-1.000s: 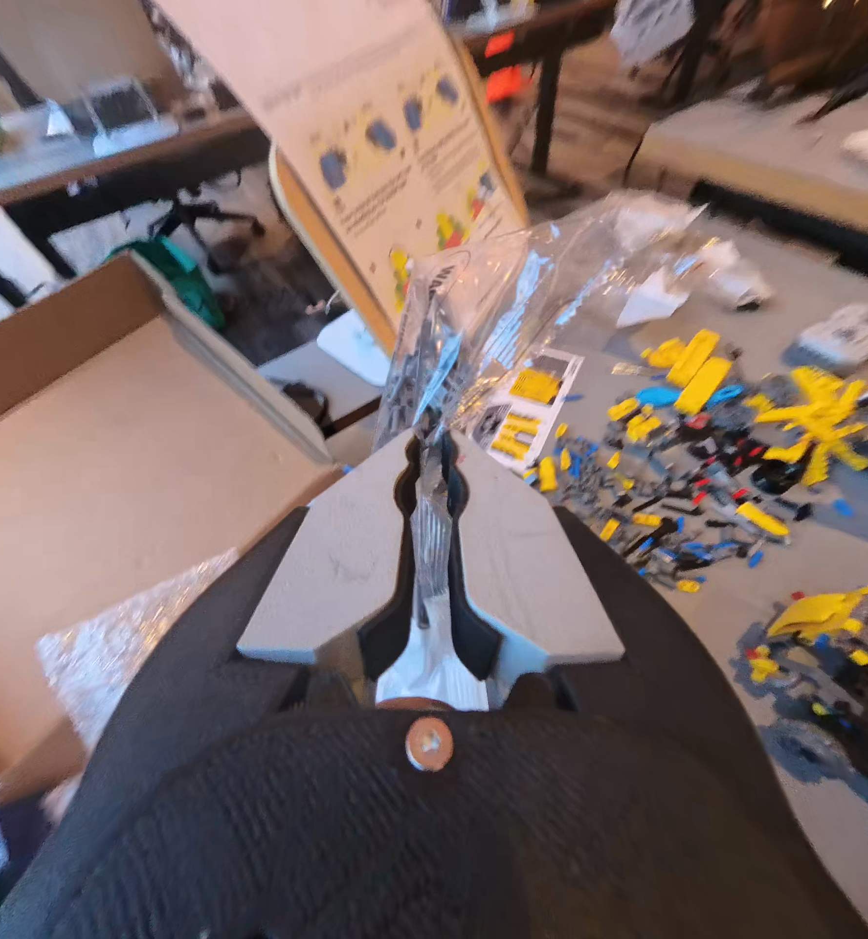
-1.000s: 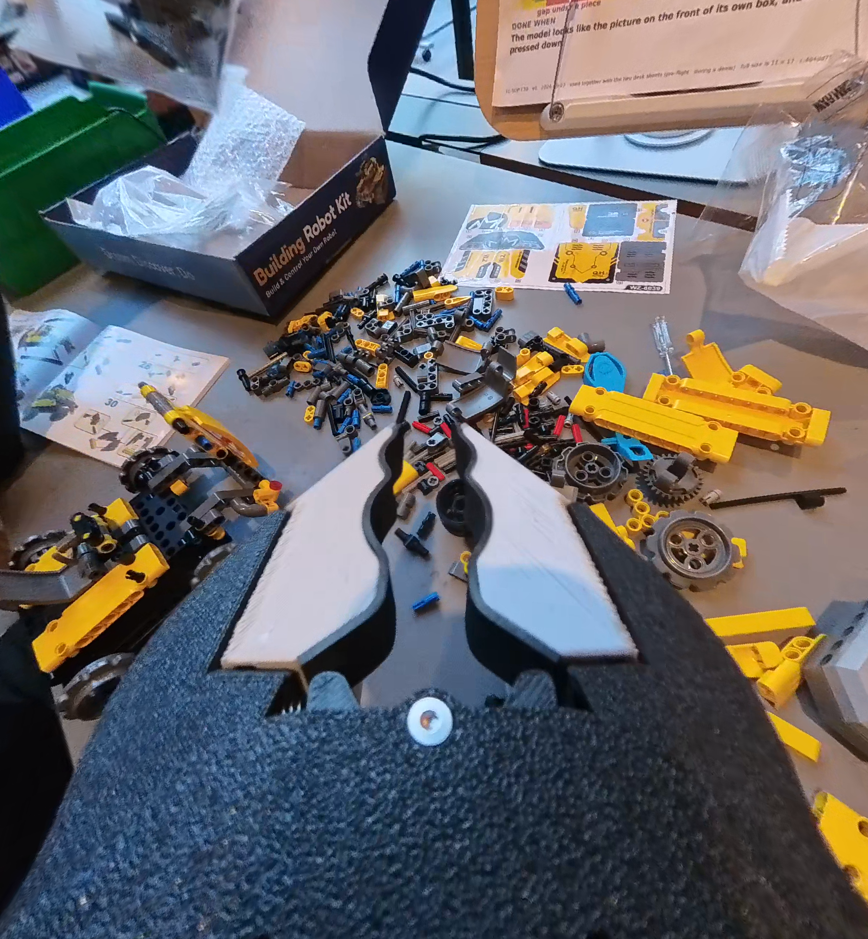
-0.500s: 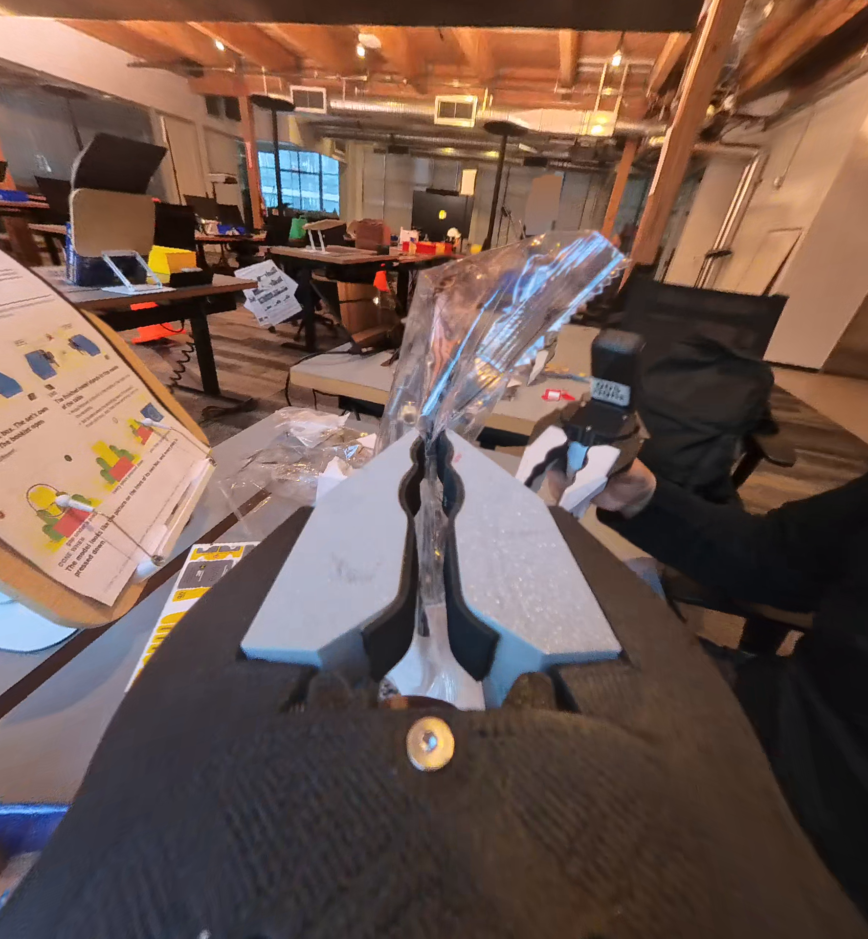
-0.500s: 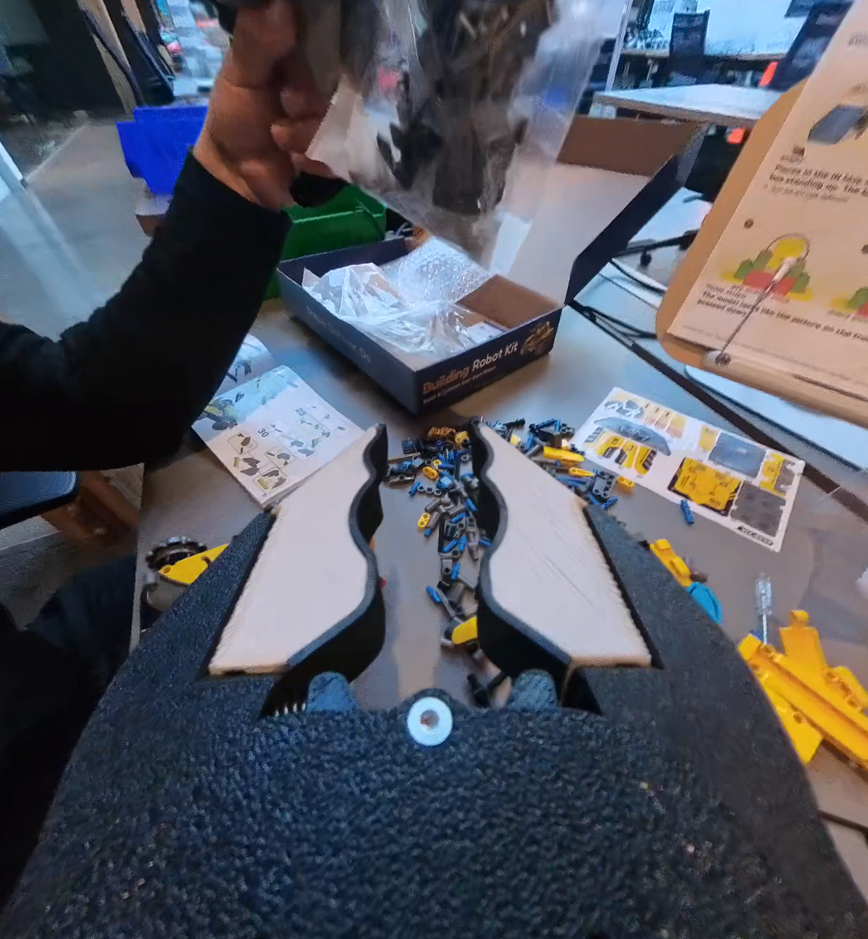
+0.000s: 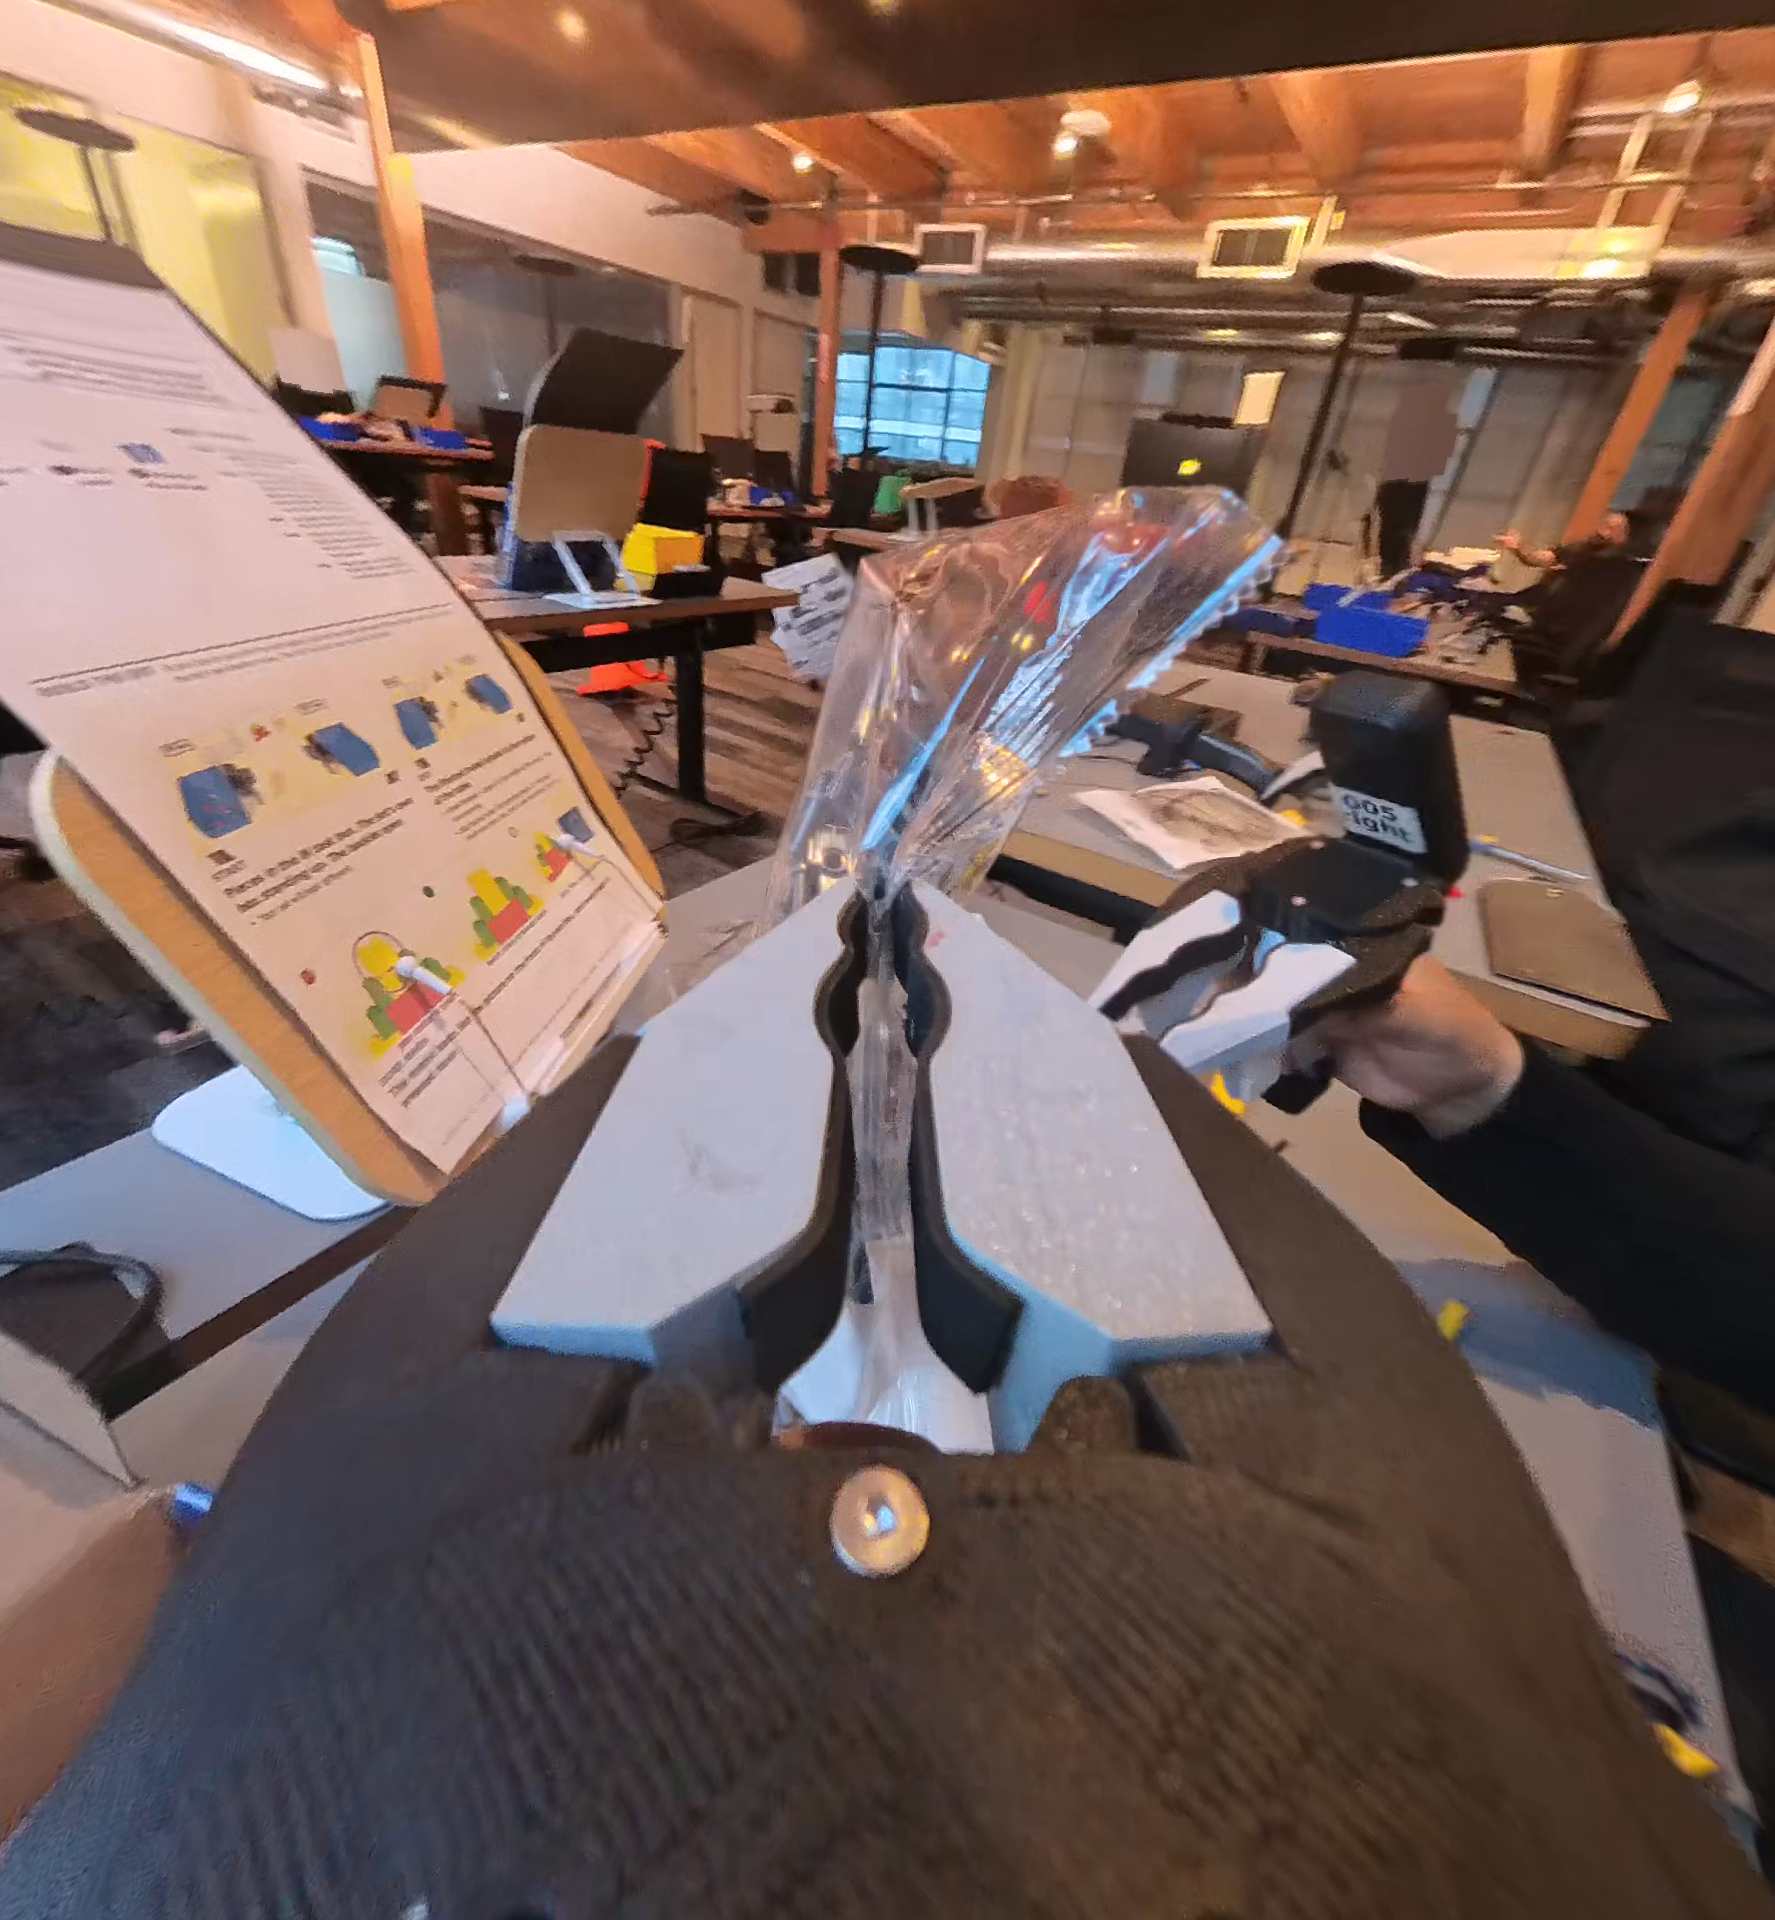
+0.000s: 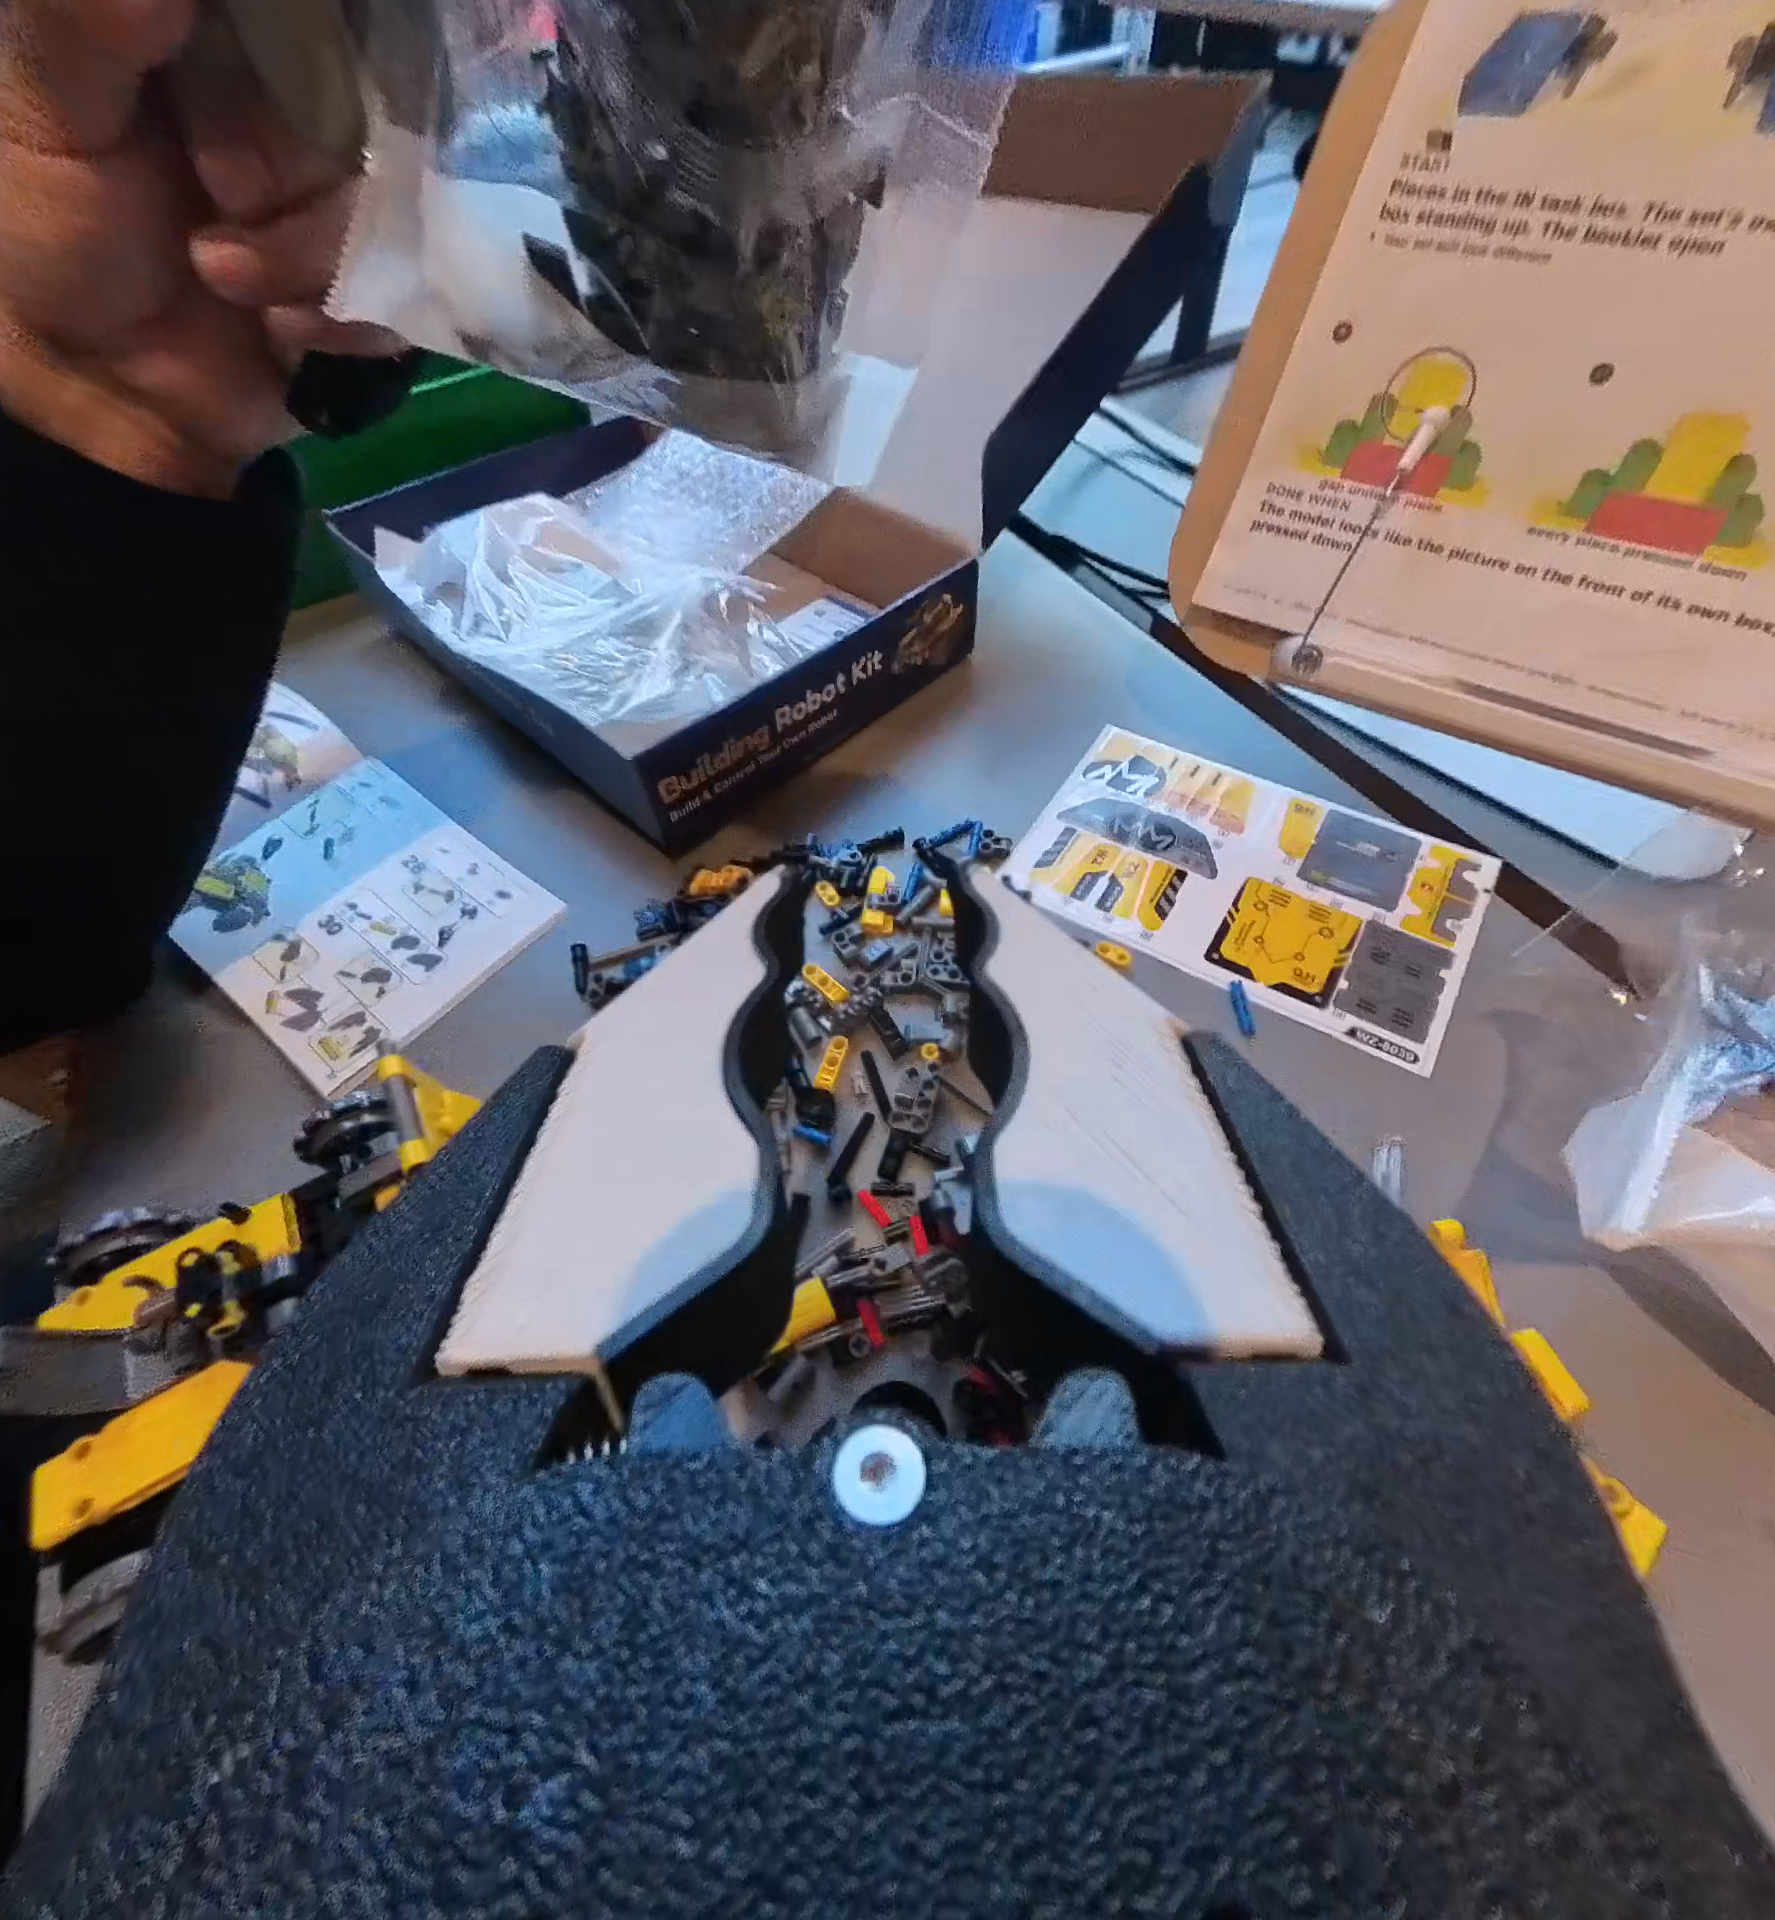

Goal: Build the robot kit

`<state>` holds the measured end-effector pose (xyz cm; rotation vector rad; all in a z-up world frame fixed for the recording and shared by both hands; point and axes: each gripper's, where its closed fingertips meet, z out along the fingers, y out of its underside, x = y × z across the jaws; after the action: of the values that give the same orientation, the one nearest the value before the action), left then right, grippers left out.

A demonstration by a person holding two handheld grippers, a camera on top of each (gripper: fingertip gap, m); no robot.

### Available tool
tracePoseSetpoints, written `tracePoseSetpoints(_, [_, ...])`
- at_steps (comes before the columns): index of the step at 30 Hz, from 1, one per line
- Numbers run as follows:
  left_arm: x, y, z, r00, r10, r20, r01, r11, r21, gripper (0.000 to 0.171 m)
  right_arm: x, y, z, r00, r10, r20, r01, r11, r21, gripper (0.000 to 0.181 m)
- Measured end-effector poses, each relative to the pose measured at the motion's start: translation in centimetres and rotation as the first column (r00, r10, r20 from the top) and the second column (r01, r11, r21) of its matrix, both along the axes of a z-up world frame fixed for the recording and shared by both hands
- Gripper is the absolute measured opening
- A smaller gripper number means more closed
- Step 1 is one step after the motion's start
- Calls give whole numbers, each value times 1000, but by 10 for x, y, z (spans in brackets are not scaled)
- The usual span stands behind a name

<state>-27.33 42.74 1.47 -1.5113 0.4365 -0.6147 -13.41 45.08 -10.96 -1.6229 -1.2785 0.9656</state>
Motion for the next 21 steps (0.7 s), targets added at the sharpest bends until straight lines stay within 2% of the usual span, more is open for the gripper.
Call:
tracePoseSetpoints(3, [2, 16, -13, 997, 61, -43, -62, 997, -35, 0, -8, 20, -17, 997, -17, 77, 20, 999, -42, 10])
tracePoseSetpoints(7, [5, 23, -13, 996, 87, -22, -87, 996, -32, 0, -29, 43, -2, 989, -6, 144, 3, 1000, 19, 8])
tracePoseSetpoints(10, [0, 25, -13, 991, 127, -31, -128, 991, -32, 0, -39, 44, -11, 972, 38, 231, -33, 999, -25, 16])
tracePoseSetpoints(14, [-10, 29, -18, 978, 194, -82, -198, 979, -40, 0, -49, 43, -60, 938, 73, 340, -45, 995, -91, 17])
tracePoseSetpoints(17, [-9, 33, -24, 974, 202, -100, -208, 976, -59, 0, -47, 56, -104, 879, 35, 476, 5, 997, -83, 20])
tracePoseSetpoints(19, [-7, 37, -29, 974, 199, -104, -207, 976, -71, 0, -50, 60, -124, 862, 31, 507, 23, 995, -100, 21])
tracePoseSetpoints(21, [-4, 40, -34, 974, 196, -113, -206, 975, -83, 0, -53, 51, -145, 838, 88, 539, 11, 984, -178, 33])
